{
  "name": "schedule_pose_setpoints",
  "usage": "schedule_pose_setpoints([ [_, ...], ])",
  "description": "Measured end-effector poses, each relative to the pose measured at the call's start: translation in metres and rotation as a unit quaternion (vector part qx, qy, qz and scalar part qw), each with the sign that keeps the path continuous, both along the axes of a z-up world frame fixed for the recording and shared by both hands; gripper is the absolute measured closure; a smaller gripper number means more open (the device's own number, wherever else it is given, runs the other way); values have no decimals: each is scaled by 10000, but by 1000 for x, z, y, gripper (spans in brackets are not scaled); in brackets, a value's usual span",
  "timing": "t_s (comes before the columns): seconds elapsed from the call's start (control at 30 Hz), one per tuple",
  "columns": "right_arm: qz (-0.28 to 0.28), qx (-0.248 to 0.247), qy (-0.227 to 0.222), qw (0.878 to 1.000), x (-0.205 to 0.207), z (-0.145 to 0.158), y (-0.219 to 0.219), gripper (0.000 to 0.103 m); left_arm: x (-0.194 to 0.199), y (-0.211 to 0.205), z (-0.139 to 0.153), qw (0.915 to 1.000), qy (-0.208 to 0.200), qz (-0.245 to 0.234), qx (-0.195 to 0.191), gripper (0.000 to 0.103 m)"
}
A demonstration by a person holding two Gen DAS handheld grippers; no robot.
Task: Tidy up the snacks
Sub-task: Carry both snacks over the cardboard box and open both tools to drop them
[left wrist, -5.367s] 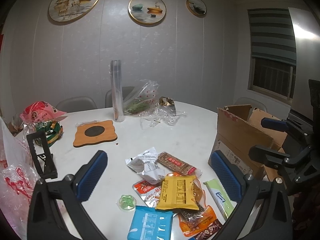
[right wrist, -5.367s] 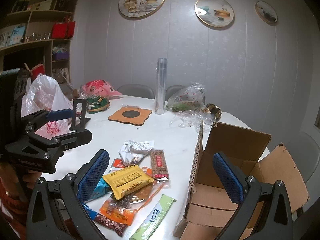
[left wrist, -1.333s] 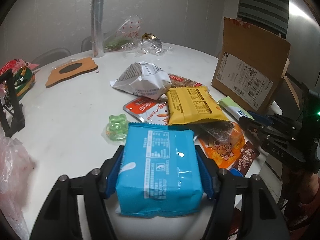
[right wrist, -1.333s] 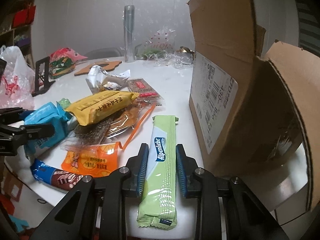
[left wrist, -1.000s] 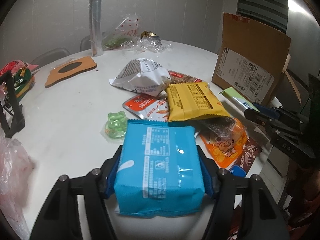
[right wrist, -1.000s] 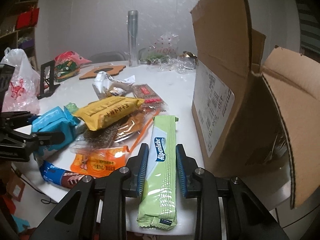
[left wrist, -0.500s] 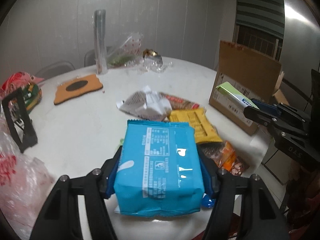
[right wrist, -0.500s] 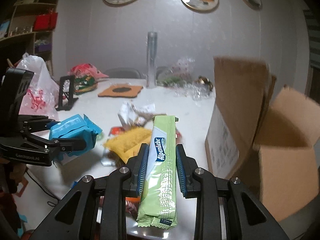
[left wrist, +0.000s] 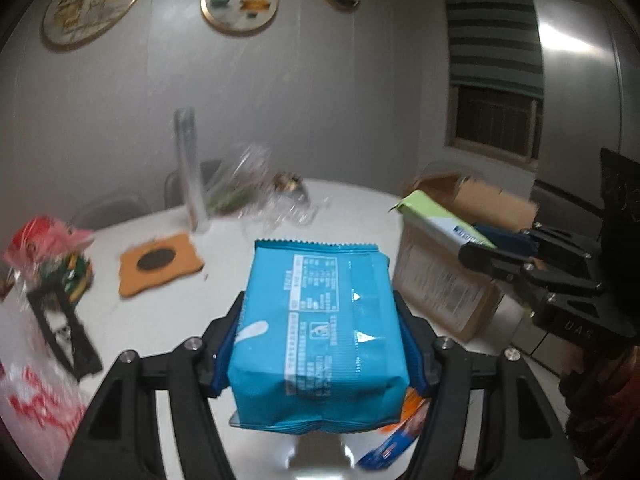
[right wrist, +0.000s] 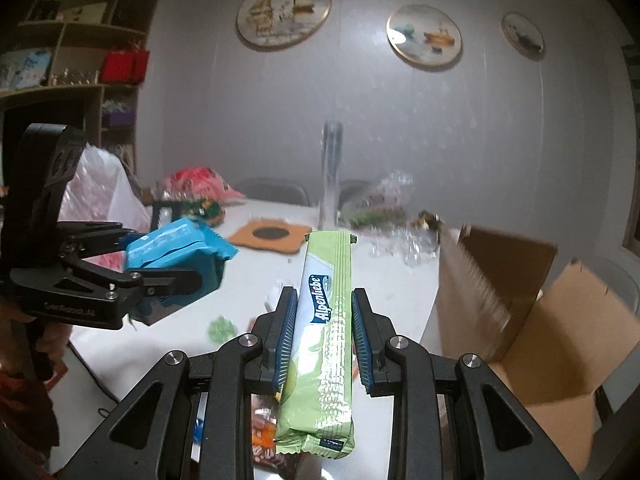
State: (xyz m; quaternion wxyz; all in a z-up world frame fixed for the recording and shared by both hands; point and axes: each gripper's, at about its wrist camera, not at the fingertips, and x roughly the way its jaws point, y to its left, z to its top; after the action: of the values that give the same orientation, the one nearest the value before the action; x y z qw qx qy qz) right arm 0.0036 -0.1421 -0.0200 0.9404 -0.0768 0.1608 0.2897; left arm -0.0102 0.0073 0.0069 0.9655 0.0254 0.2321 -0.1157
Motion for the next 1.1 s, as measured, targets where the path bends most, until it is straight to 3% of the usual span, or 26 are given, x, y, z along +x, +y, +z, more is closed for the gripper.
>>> schedule_pose_setpoints([
  [0.2,-126,185,-291,9993,2,45,-34,80,20,-42,45,9983,-259,-484,171,40],
  [0.43,-508,304,-345,9976,13,75,-89,80,67,-107,77,9908,-21,-1323,275,40],
  [0.87,-1085,332,152,9934,65,83,-179,80,158,-207,67,9660,1079,-2207,802,40],
  [1.1,-501,216,976,9937,106,84,-191,80,179,-231,49,9500,1585,-2422,1174,40],
])
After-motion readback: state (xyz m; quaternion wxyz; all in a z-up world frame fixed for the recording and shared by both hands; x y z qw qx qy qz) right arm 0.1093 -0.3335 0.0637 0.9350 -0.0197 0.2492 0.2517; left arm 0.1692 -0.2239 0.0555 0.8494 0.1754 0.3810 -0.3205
